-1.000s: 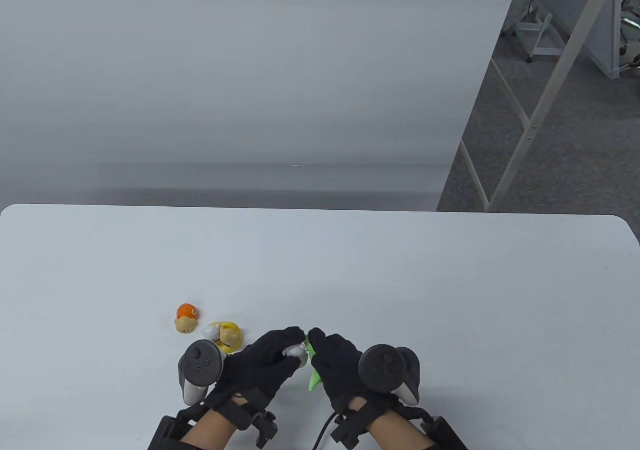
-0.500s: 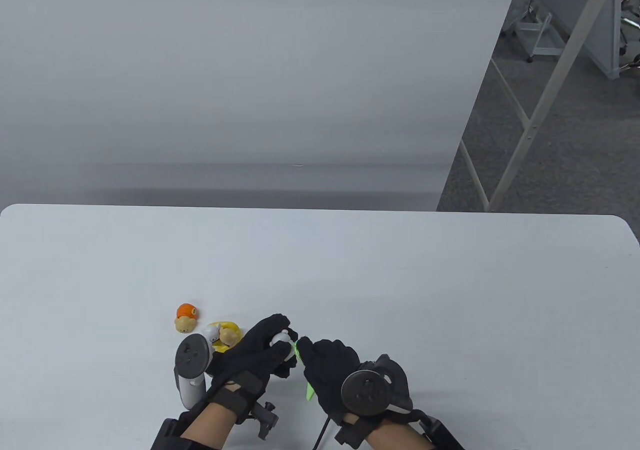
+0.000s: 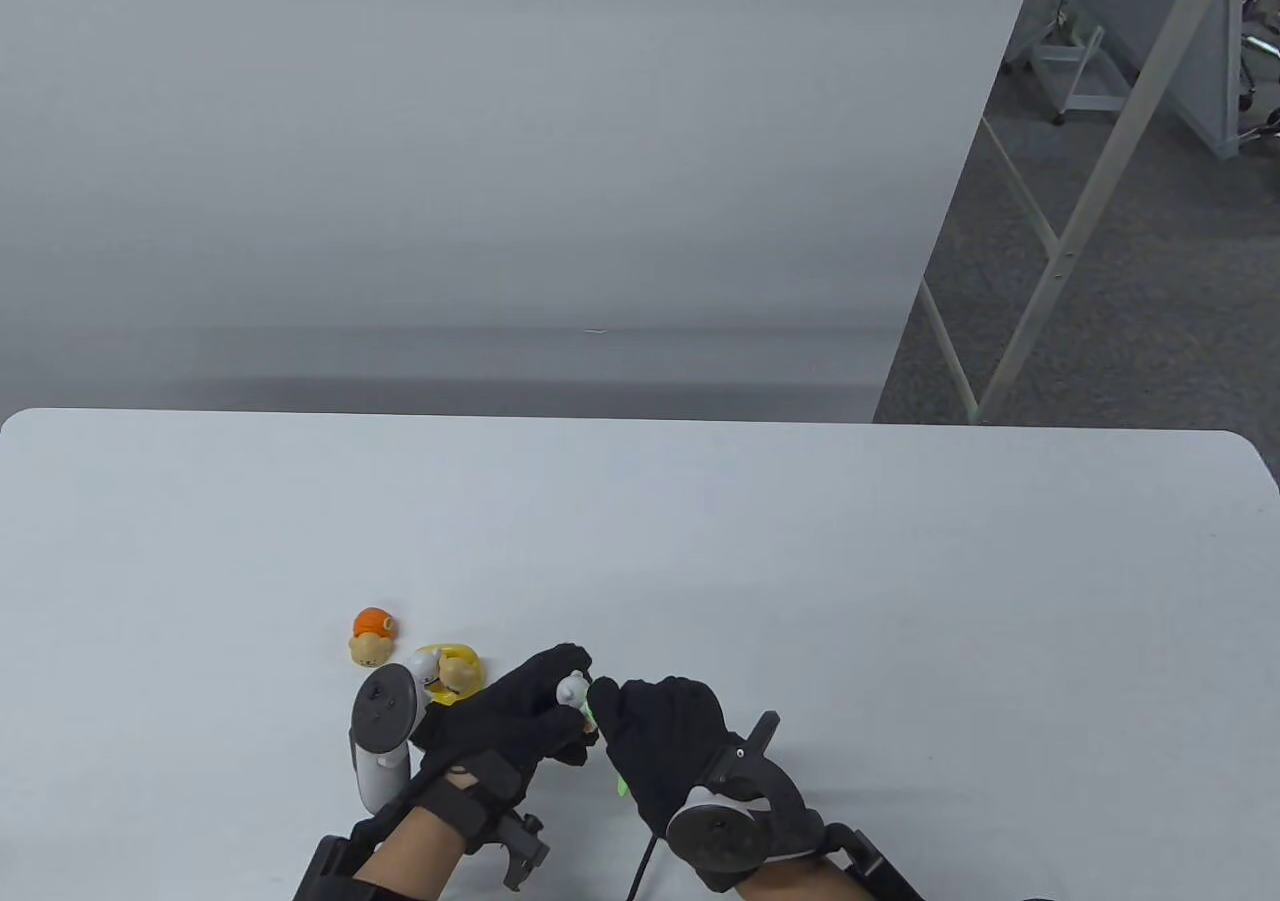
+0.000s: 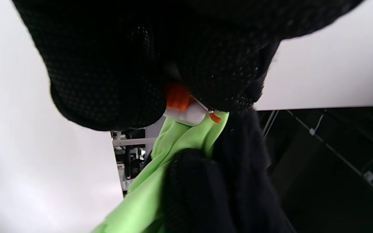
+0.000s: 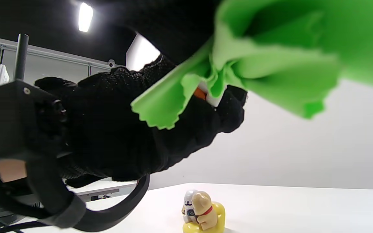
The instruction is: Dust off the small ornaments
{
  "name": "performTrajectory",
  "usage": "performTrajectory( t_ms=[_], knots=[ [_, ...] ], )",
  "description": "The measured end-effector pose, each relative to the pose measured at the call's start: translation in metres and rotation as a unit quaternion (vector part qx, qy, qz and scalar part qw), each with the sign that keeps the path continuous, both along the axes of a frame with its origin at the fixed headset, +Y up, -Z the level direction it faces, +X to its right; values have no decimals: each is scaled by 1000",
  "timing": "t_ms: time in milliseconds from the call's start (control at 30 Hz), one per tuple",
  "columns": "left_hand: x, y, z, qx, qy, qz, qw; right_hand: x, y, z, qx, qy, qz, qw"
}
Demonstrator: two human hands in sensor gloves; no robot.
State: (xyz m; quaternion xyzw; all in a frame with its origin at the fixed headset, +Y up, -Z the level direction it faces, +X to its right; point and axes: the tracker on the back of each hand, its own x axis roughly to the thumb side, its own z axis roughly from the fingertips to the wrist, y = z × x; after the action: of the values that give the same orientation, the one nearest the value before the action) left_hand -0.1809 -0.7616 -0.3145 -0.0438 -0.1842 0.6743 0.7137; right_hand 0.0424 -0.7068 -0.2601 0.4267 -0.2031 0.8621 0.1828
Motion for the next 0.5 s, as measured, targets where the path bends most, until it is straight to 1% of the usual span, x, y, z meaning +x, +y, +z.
performTrajectory(
  t_ms=[67,133,167,200,233,267,400,433,467,500],
  knots=[
    [3,4,1,29,1,-47,998,0,0,-1,-2,-4,5,1000],
    [7,10,3,61,-15,-78,995,2,1,-7,-39,-1,-17,999],
    [11,14,5,87,-24,-103,991,4,1,-12,-71,-8,-30,997],
    [12,15,7,97,-23,-116,988,6,1,-16,-98,-5,-40,994],
    [11,14,6,101,-19,-110,989,9,2,-20,-127,4,-57,990],
    [10,13,6,91,-21,-83,992,11,3,-23,-157,12,-78,984],
    [6,2,2,68,-25,2,997,17,5,-27,-200,13,-109,974],
    [3,1,0,58,-26,44,997,20,5,-30,-227,18,-120,966],
    [3,1,0,55,-31,52,997,22,4,-32,-237,27,-132,962],
    [3,1,0,55,-38,53,996,24,1,-35,-261,50,-178,948]
  ],
)
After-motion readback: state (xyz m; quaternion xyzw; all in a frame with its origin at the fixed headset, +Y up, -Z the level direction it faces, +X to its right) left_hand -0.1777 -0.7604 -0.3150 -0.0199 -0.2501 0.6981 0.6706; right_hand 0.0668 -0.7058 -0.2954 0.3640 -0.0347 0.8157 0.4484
